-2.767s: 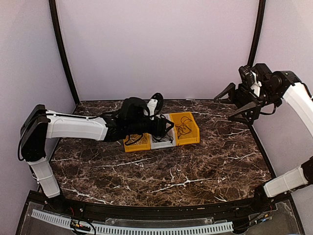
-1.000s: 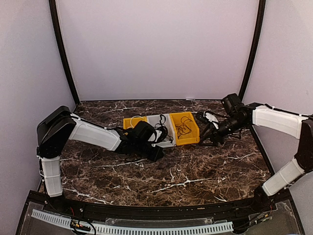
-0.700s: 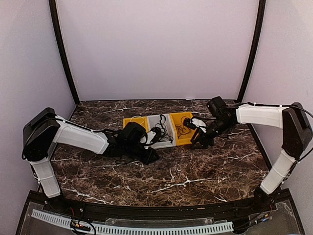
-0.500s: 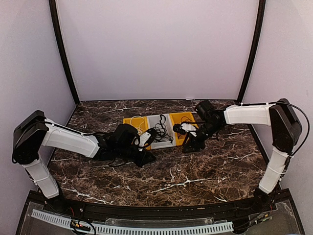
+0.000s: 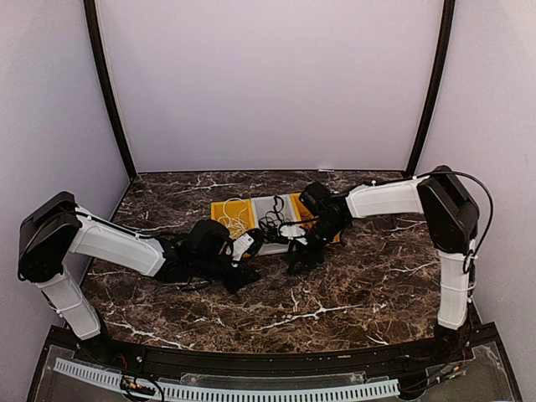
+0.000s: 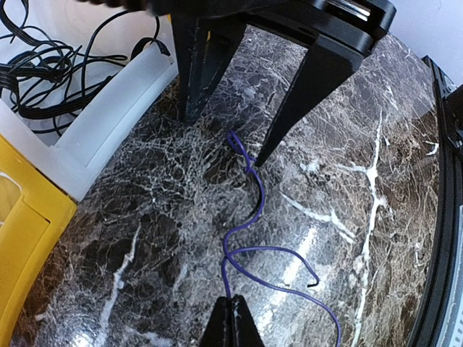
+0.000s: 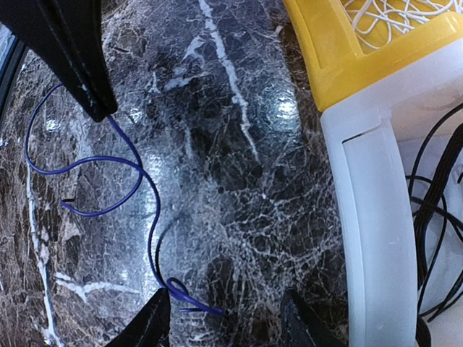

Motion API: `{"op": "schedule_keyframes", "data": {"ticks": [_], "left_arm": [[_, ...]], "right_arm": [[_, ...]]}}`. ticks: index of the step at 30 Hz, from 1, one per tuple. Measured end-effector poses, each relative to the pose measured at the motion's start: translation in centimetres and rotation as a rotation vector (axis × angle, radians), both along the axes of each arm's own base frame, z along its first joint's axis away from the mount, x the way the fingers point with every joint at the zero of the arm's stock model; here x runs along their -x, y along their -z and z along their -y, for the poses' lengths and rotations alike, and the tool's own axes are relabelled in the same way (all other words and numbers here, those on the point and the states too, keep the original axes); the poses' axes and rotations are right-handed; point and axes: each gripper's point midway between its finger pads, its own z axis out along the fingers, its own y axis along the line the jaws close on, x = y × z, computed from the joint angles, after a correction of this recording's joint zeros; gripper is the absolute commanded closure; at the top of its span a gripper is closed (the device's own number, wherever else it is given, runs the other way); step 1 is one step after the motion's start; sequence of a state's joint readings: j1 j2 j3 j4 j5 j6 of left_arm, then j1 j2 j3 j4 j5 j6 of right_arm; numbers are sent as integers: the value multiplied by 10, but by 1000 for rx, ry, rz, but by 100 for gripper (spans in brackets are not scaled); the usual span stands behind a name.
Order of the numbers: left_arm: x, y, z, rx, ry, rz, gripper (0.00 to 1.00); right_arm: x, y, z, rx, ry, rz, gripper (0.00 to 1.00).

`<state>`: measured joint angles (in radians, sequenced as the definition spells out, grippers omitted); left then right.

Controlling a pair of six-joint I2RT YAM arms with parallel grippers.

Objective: Untangle the cables

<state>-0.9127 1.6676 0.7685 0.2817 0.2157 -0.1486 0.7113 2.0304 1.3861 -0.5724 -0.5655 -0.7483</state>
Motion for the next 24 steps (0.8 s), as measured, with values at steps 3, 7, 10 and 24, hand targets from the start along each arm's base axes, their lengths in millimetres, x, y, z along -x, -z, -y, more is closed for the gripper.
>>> {"op": "schedule_keyframes", "data": {"ticks": [3, 7, 10, 24], "left_arm": [[1, 3, -2, -6, 3, 6, 100], [1, 5, -4, -12, 0, 11, 100], [-1, 4, -4, -9, -5, 18, 100], [-10, 8, -23, -47, -107, 59, 100]], "right_arm": [[-2, 4, -5, -1, -12, -4, 72], [2, 2, -9, -21, -45, -25, 100], [8, -2, -8, -27, -56, -54, 100], [-50, -143, 102, -201, 229, 98, 100]]}}
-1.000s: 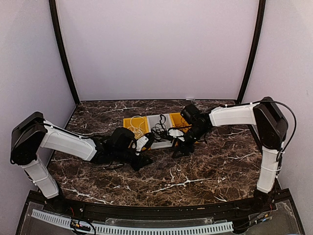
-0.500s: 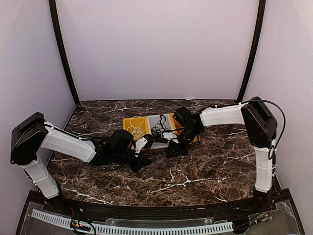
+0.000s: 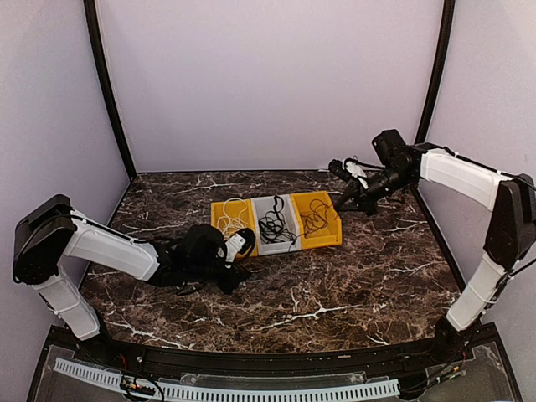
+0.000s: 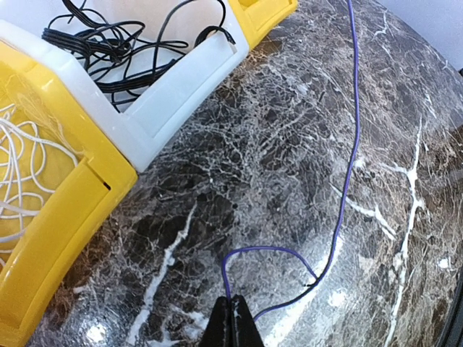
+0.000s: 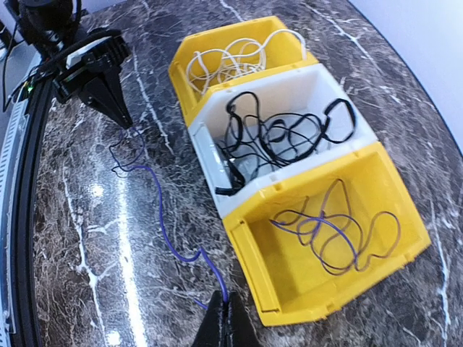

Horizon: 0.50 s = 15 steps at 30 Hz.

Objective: Untangle the cables

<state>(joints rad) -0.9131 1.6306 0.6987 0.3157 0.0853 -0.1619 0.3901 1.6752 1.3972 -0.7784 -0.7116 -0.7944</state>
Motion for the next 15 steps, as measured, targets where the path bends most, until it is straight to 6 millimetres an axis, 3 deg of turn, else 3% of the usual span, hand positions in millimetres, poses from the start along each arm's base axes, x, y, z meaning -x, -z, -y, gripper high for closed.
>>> {"op": "schedule_keyframes", "data": {"ticks": [4, 6, 10, 15], "left_arm": [[-10, -8, 2, 0, -30, 26, 100], [-19, -22, 11, 21, -38, 50, 100], [-47, -80, 46, 134, -44, 140, 100], [-87, -152, 94, 302, -52, 244, 100]], "right_arm": [[-16, -12, 30, -20, 109, 6, 100], [-27, -14, 46, -36, 182, -10, 100], [-51, -24, 75, -61, 332, 8, 100], [-60, -48, 75, -104, 384, 60, 100]]}}
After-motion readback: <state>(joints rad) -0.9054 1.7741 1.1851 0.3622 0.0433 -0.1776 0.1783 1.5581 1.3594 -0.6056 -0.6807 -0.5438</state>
